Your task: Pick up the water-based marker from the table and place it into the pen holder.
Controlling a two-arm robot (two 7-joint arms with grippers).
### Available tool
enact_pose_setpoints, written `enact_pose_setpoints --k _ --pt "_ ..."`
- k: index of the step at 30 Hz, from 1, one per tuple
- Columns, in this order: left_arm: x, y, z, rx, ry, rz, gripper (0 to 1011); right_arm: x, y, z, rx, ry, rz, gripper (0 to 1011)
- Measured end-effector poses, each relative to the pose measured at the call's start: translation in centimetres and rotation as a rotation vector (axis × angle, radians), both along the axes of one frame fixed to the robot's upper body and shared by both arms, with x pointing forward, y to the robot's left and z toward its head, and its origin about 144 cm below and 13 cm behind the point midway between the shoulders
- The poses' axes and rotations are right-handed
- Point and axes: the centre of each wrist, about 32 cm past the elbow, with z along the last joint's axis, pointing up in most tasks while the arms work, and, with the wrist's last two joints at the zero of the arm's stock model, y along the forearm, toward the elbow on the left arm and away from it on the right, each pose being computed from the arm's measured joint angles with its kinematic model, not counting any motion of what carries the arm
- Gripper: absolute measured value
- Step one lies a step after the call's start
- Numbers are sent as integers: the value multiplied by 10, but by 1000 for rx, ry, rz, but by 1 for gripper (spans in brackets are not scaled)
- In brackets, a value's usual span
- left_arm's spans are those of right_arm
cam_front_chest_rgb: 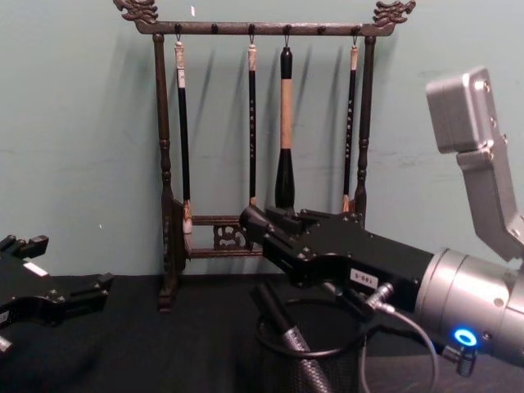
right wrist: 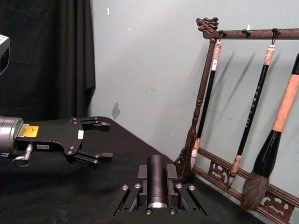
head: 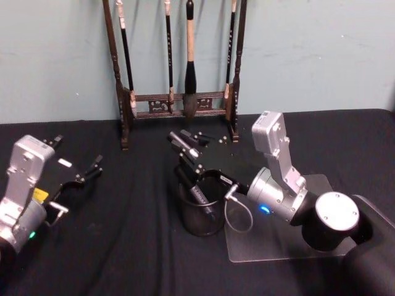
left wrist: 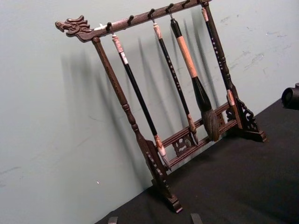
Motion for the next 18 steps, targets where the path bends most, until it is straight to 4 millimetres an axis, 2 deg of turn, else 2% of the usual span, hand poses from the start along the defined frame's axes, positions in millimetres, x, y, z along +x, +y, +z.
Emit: enact_pose_setpoints --k 18 --pt "0 0 0 0 0 0 1009 3 4 1 -4 -1 12 241"
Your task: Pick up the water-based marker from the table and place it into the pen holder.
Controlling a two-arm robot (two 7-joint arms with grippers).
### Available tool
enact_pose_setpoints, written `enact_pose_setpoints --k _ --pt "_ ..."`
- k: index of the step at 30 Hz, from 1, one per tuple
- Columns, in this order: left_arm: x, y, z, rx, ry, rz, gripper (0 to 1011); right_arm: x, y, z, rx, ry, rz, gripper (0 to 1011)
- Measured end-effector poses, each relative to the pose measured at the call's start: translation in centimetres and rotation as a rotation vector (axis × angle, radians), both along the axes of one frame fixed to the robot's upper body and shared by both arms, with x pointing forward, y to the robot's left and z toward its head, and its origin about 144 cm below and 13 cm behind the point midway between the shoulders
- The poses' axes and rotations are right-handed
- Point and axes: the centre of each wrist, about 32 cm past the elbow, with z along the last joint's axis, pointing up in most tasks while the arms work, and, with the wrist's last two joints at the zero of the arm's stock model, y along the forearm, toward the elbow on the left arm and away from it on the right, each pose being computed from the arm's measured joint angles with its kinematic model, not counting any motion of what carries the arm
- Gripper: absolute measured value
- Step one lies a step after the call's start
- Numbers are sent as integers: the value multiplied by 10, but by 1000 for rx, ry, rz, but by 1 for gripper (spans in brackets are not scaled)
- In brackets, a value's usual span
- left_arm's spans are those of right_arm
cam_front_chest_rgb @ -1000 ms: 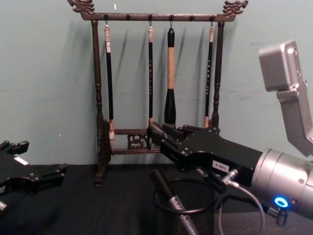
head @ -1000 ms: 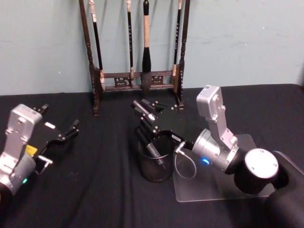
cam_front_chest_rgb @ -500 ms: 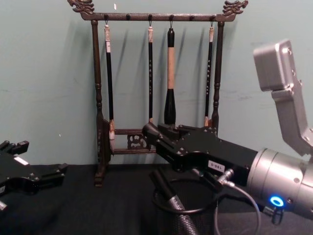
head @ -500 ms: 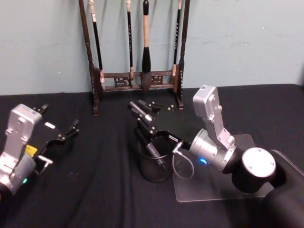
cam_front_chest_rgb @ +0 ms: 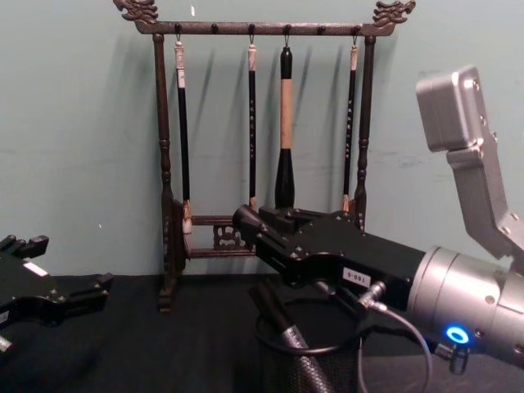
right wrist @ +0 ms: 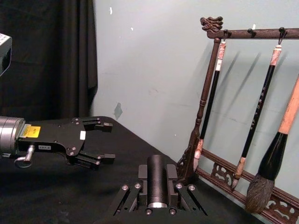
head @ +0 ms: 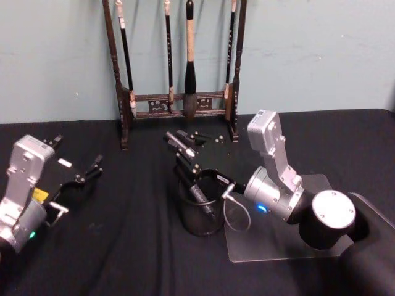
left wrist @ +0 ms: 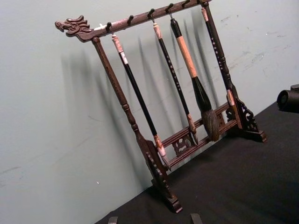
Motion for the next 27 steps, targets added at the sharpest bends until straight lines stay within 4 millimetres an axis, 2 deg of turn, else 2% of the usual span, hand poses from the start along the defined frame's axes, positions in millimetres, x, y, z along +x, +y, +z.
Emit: enact_pose_setpoints --k 11,16,17,18,21,24,25,27 --pt "0 0 0 0 0 0 1009 0 0 0 0 0 -1 257" --pt "0 0 0 0 0 0 1009 0 0 0 1 0 -1 414" --pt "0 0 0 0 0 0 1009 0 0 0 1 0 -1 414" --pt "0 0 0 0 0 0 1009 0 0 0 1 0 -2 477" --pt "0 0 0 0 0 0 1009 0 0 0 1 0 -2 557" --pt "0 0 0 0 0 0 1009 0 0 0 1 0 -2 697" --pt "0 0 0 0 0 0 1009 0 0 0 1 0 -2 697" --pt "0 0 0 0 0 0 1009 0 0 0 2 0 -2 775"
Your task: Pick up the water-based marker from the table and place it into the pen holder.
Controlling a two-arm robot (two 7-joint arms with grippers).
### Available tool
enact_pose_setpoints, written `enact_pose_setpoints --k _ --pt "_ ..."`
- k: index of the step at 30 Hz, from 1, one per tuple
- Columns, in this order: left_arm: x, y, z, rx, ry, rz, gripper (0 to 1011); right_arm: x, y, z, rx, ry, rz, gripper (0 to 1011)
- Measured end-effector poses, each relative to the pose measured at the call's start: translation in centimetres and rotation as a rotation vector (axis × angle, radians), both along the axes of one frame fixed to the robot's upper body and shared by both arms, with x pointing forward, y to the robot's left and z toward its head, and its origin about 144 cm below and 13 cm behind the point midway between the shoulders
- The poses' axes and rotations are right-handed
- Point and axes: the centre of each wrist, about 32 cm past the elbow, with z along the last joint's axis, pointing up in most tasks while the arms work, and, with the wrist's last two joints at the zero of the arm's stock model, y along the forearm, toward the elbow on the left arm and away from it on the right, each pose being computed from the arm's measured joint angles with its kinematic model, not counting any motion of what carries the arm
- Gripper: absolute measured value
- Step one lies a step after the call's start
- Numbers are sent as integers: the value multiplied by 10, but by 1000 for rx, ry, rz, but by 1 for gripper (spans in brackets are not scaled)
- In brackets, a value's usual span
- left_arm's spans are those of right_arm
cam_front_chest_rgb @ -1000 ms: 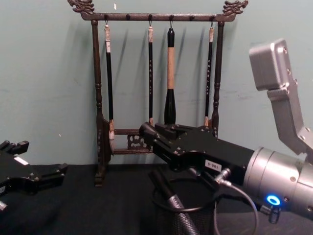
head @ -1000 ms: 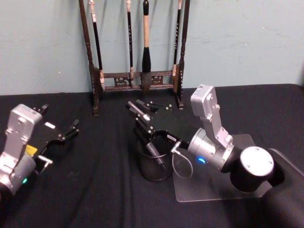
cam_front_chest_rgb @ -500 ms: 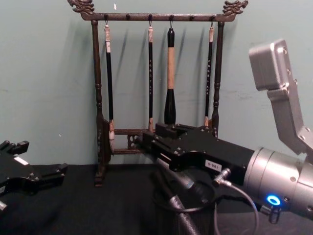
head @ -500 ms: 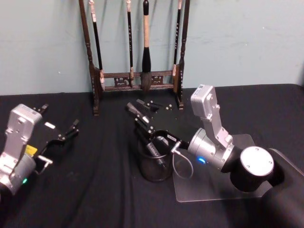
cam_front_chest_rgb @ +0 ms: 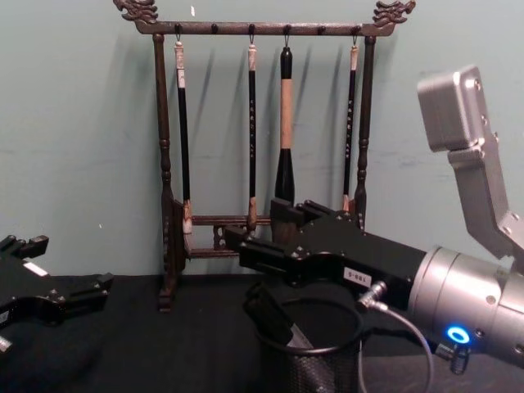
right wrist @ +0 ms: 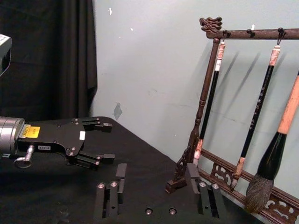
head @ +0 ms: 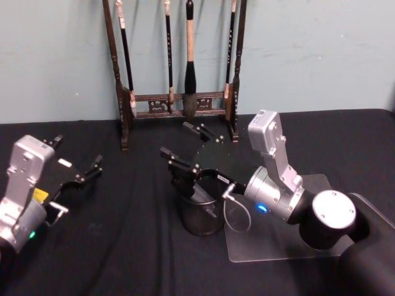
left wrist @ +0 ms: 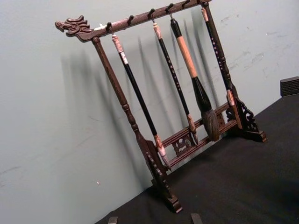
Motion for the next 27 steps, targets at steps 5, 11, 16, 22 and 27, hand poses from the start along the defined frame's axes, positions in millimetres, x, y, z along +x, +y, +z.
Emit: enact_pose_setpoints --k 5,11,16,22,27 --pt "0 0 0 0 0 0 1009 0 0 0 0 0 0 931" --pt "0 0 0 0 0 0 1009 0 0 0 0 0 0 1002" --pt "0 0 0 0 0 0 1009 0 0 0 0 0 0 1002" --pt "0 0 0 0 0 0 1009 -3 -4 -2 1 2 -12 1002" --pt "0 0 0 0 0 0 1009 -7 -11 -2 2 4 -28 1002"
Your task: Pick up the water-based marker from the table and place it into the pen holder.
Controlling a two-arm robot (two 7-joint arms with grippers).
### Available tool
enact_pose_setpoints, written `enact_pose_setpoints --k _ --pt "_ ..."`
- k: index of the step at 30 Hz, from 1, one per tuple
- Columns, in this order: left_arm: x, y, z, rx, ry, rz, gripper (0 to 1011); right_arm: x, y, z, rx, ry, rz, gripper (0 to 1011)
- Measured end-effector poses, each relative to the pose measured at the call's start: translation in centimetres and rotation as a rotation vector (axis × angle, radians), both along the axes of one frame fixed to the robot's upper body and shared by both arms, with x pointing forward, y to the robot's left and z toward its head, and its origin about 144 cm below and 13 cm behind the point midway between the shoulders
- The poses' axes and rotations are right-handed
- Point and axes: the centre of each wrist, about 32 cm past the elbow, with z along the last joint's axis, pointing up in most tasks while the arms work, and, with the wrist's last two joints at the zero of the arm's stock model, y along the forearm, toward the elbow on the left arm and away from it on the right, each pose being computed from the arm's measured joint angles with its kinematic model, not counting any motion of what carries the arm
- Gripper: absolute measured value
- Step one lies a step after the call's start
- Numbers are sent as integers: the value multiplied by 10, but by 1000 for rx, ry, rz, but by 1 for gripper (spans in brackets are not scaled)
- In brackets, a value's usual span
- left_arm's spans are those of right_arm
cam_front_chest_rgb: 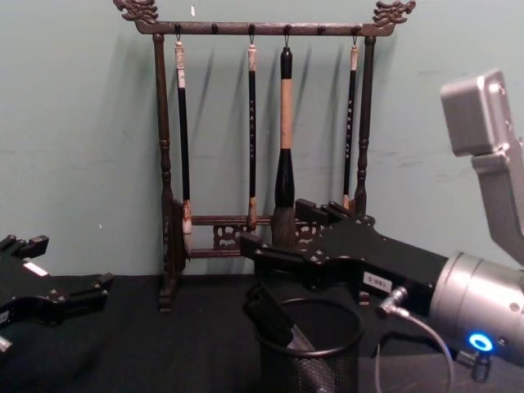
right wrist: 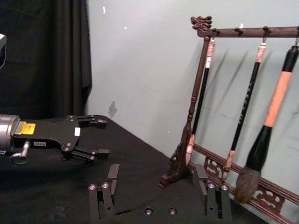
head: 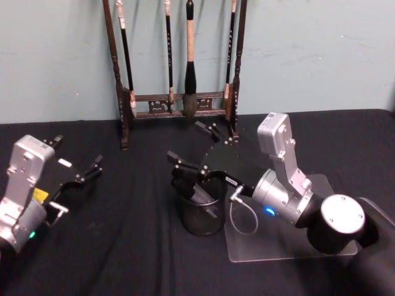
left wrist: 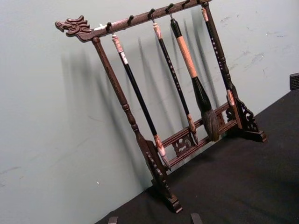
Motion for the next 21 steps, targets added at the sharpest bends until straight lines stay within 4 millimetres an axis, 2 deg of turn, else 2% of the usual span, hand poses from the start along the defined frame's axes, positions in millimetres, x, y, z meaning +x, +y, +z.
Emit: enact_pose_setpoints --k 21 --pt "0 0 0 0 0 0 1009 -21 -27 -7 51 3 -182 1002"
